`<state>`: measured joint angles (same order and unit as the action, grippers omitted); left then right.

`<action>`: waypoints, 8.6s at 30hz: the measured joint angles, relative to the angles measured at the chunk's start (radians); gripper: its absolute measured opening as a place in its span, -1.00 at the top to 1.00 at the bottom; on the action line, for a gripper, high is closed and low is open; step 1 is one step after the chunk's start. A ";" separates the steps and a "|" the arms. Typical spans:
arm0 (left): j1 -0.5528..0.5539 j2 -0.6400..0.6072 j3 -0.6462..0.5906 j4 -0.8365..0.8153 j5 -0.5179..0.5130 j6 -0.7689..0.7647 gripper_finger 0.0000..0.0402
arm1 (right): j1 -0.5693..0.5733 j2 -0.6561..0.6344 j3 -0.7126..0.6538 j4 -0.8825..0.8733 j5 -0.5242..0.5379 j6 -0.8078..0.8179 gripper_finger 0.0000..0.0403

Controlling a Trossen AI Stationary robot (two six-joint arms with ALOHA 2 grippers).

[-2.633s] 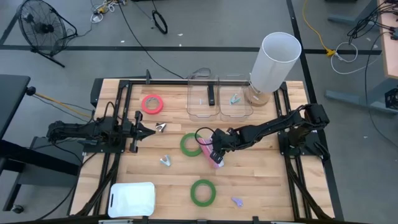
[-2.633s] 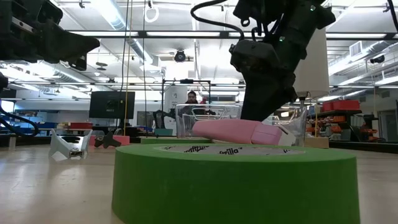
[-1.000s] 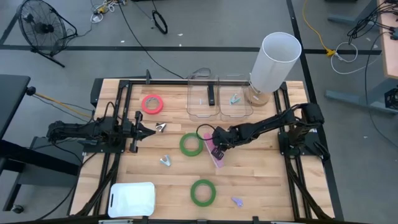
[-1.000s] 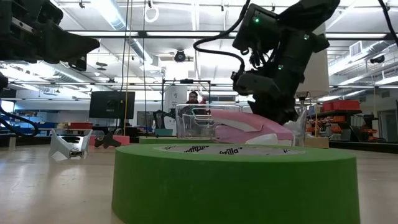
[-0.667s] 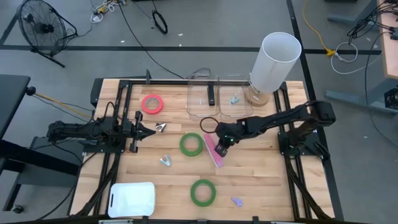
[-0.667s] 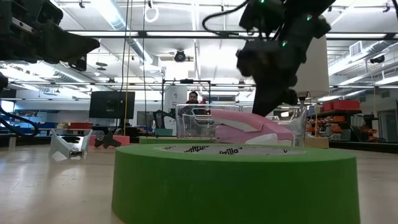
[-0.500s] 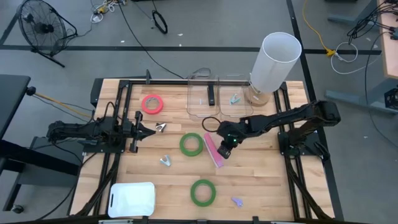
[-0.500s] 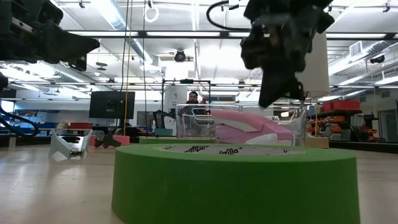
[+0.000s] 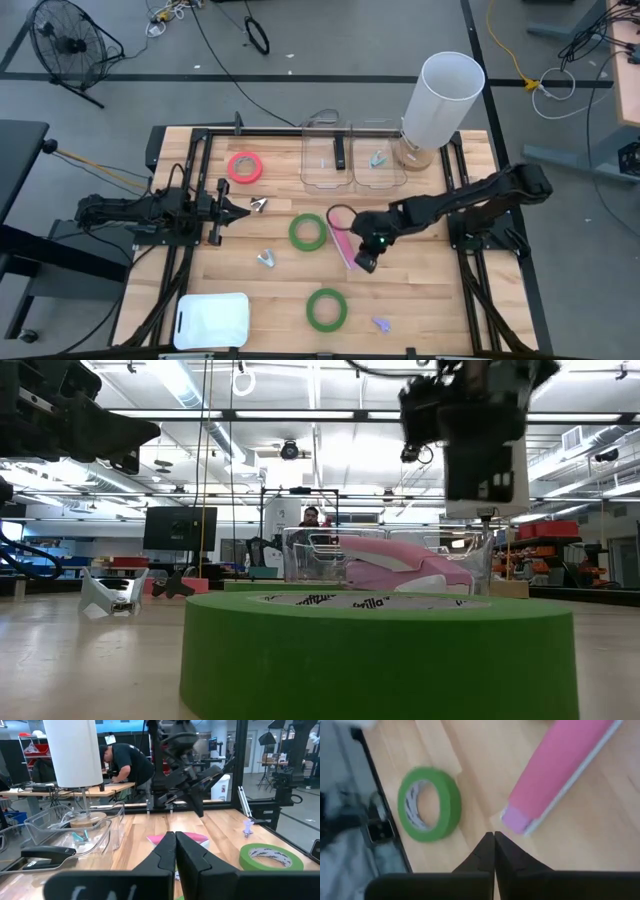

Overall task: Pick and place Stapler, Stapler remover, tape
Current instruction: Put the pink stapler into the left transparent bin, then put the purple staple remover into the right transparent bin

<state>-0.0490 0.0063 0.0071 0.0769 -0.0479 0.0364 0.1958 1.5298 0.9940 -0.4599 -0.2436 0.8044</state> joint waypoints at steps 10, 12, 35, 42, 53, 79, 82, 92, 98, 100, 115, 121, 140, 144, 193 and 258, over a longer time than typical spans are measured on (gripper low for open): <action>0.000 0.000 0.000 0.000 0.000 -0.007 0.92 | 0.124 0.011 0.336 -0.411 0.314 0.011 0.99; 0.000 0.000 0.000 0.001 0.000 -0.007 0.92 | 0.127 0.032 0.387 -0.450 0.349 0.025 1.00; 0.000 0.000 0.000 0.000 0.019 -0.009 0.92 | -0.007 0.284 0.648 -0.534 0.179 -0.172 0.99; 0.000 0.000 0.000 0.000 0.019 -0.009 0.92 | -0.023 0.305 0.648 -0.575 0.190 -0.183 0.70; 0.000 0.000 0.000 -0.009 0.019 -0.008 0.92 | -0.032 0.381 0.647 -0.575 0.249 -0.230 0.09; 0.000 0.000 0.000 -0.015 0.019 -0.028 0.92 | -0.051 0.440 0.612 -0.574 0.352 -0.114 -0.02; 0.000 0.000 0.000 -0.016 0.019 -0.028 0.92 | -0.051 0.440 0.571 -0.525 0.350 -0.105 -0.02; 0.000 0.000 0.000 -0.016 0.019 -0.028 0.92 | -0.058 0.438 0.466 -0.440 0.367 -0.053 -0.17; 0.000 0.000 0.000 -0.016 0.019 -0.027 0.92 | -0.068 0.433 0.398 -0.394 0.378 -0.026 -0.06; 0.000 0.000 0.000 -0.016 0.019 -0.026 0.92 | -0.068 0.432 0.398 -0.390 0.366 -0.022 0.12; 0.000 0.000 0.000 -0.024 0.019 -0.026 0.92 | -0.051 0.419 0.516 -0.508 0.379 -0.098 0.36; 0.000 0.000 0.000 -0.028 0.019 -0.026 0.92 | -0.058 0.419 0.651 -0.630 0.439 -0.151 0.36; 0.000 0.000 0.000 -0.029 0.019 -0.025 0.92 | -0.378 0.414 1.052 -0.762 0.584 -0.316 0.36; 0.000 0.000 0.000 -0.029 0.019 -0.024 0.92 | -0.455 0.414 1.052 -0.659 0.557 -0.320 0.36; 0.000 0.000 0.000 -0.029 0.018 -0.025 0.92 | -0.578 0.627 0.812 -0.383 0.428 -0.267 0.36; 0.000 0.000 0.000 -0.029 0.019 -0.026 0.92 | -0.084 0.375 0.813 -0.818 0.134 -0.397 -0.17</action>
<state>-0.0494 0.0063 0.0071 0.0479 -0.0292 0.0105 0.1116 1.9050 1.8069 -1.2781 -0.1092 0.4072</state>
